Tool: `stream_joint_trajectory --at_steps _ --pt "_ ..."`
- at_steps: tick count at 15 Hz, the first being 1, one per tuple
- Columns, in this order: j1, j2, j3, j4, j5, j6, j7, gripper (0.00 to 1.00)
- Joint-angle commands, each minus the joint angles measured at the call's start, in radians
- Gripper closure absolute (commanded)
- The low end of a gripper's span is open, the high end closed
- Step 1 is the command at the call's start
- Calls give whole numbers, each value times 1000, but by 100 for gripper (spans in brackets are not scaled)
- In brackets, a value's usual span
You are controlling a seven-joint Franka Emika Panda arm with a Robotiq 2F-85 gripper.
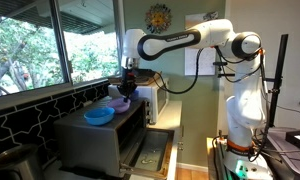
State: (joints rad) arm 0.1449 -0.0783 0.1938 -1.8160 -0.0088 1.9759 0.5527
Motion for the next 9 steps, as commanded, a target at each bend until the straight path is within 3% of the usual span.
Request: stream_joint_trajectory --at_steps 1,9 --pt "-1 -29 -6 -16 14 -5 -8 99" --pt "-12 -165 -34 -155 132 51 -65 99"
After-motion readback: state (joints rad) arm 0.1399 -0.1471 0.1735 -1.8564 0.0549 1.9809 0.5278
